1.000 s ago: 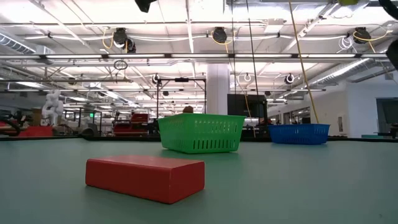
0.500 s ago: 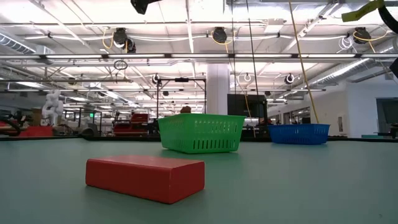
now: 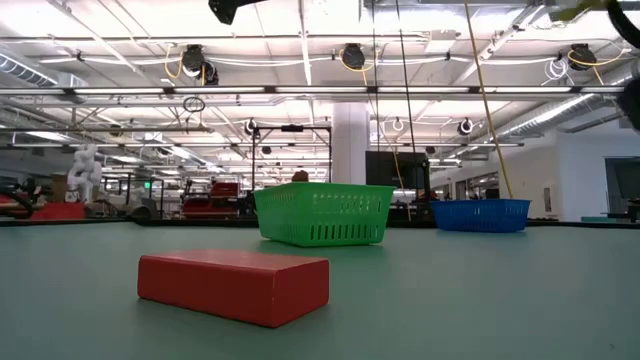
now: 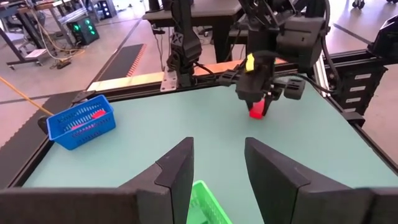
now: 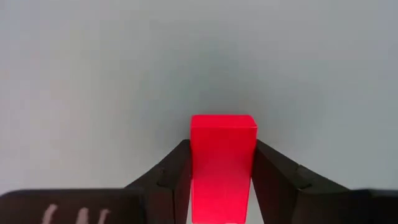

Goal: Sort & place blocks by color
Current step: Put the light pink block into the blue bin

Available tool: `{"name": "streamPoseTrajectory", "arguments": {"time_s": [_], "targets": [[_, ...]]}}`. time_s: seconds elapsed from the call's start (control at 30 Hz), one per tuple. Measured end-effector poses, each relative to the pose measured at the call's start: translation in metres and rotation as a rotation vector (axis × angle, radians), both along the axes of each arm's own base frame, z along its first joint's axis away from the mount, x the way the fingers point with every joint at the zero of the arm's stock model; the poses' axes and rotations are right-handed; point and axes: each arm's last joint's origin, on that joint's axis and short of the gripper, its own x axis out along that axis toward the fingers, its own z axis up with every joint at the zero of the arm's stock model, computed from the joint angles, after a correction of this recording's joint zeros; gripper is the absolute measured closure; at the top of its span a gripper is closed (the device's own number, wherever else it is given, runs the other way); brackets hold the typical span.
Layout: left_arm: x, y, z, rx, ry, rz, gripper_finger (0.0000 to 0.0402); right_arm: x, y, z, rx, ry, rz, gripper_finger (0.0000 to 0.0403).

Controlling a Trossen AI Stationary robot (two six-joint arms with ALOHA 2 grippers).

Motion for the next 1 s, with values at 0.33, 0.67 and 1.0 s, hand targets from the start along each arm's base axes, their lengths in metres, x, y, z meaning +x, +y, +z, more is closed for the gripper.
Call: {"name": "streamPoseTrajectory", "arguments": {"time_s": [0.33, 0.67, 1.0], "targets": [[0.000, 0.000, 0.000, 0.002, 0.000, 0.000, 0.0256, 0.019, -0.031, 0.049, -0.038, -0.295, 0.015, 0.0280], [0.000, 0.000, 0.000, -0.001, -0.001, 0.001, 0.0256, 0.042, -0.120, 0.083, -0.301, -0.465, -0.016, 0.0280], [-0.002, -0.002, -0.004, 0.017, 0.036, -0.011, 0.0256, 0.055, -0.242, 0.095, -0.356, -0.541, -0.101, 0.0280]]}}
